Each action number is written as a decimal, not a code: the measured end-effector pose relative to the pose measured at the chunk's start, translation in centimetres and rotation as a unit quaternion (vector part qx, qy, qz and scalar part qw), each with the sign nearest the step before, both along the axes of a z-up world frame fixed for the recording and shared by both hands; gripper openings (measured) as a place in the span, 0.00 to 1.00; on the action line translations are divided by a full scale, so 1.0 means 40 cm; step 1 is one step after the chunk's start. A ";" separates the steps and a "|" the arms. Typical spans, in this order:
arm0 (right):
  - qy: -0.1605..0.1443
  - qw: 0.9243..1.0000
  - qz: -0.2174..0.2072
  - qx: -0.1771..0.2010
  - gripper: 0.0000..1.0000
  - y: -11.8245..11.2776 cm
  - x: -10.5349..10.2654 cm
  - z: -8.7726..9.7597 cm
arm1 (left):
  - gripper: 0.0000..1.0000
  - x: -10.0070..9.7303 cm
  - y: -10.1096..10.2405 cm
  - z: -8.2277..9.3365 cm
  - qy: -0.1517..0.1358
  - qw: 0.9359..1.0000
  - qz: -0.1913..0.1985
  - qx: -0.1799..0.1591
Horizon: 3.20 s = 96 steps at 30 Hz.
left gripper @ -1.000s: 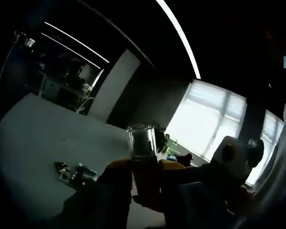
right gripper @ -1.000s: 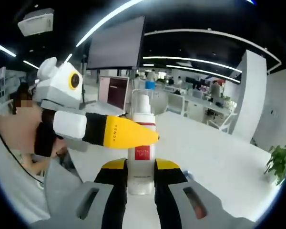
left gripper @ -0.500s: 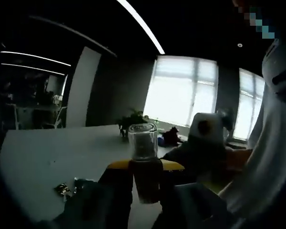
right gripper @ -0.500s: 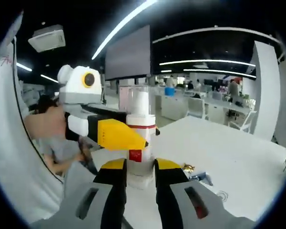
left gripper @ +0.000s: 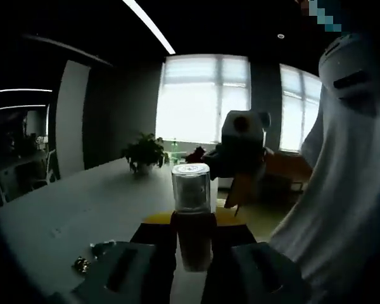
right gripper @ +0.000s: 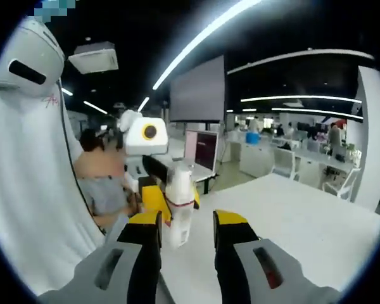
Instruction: Arrange the skincare products in the storage area until every visible bottle or jar stands upright without overlapping.
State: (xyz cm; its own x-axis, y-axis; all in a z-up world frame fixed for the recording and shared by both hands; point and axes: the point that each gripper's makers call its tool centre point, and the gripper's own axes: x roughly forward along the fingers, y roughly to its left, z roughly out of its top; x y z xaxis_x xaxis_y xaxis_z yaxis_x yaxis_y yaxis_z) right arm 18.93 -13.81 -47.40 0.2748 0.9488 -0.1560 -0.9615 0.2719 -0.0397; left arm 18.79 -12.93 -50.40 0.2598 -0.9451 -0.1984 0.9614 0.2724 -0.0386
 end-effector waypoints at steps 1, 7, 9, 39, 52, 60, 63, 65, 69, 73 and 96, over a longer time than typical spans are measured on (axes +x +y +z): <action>-0.001 1.000 0.008 0.001 0.32 0.002 -0.005 0.007 | 0.15 -0.005 -0.005 -0.004 0.000 1.000 -0.006 0.003; -0.004 0.999 0.046 -0.021 0.32 0.019 -0.032 0.009 | 0.15 -0.026 -0.039 -0.031 -0.006 0.999 -0.031 0.011; -0.002 0.998 0.057 -0.033 0.32 0.020 -0.043 -0.002 | 0.15 -0.032 -0.049 -0.037 -0.006 0.999 -0.037 0.011; -0.013 0.994 0.085 -0.070 0.17 -0.026 -0.087 -0.075 | 0.16 -0.090 -0.141 -0.079 -0.019 0.997 -0.079 0.018; 0.003 0.992 0.100 -0.082 0.17 -0.051 -0.061 -0.131 | 0.26 -0.044 -0.138 -0.139 0.006 0.999 -0.033 0.024; 0.017 0.992 0.098 -0.081 0.17 -0.081 -0.028 -0.174 | 0.37 -0.020 -0.150 -0.194 0.021 0.999 -0.005 0.042; 0.025 0.992 0.096 -0.081 0.17 -0.097 -0.012 -0.197 | 0.42 -0.011 -0.150 -0.216 0.030 0.998 0.010 0.049; 0.030 0.992 0.096 -0.080 0.17 -0.104 -0.003 -0.209 | 0.47 -0.005 -0.149 -0.228 0.033 0.998 0.020 0.054; 0.040 0.992 0.092 -0.078 0.17 -0.124 0.024 -0.243 | 0.55 0.012 -0.137 -0.249 0.043 0.996 0.048 0.059; 0.053 0.992 0.080 -0.078 0.17 -0.139 0.060 -0.282 | 0.61 0.032 -0.115 -0.263 0.046 0.994 0.082 0.064; 0.051 0.991 0.022 -0.121 0.18 -0.199 0.197 -0.524 | 0.96 0.054 0.056 -0.318 0.092 0.959 0.261 0.067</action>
State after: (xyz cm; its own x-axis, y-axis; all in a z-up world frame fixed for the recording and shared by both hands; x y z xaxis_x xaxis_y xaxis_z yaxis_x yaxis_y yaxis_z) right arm 26.81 -21.78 -68.36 0.2050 0.8912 -0.4046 -0.9745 0.2242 0.0001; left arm 20.97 -10.69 -63.12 0.6397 -0.6581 -0.3970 0.6729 0.7292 -0.1245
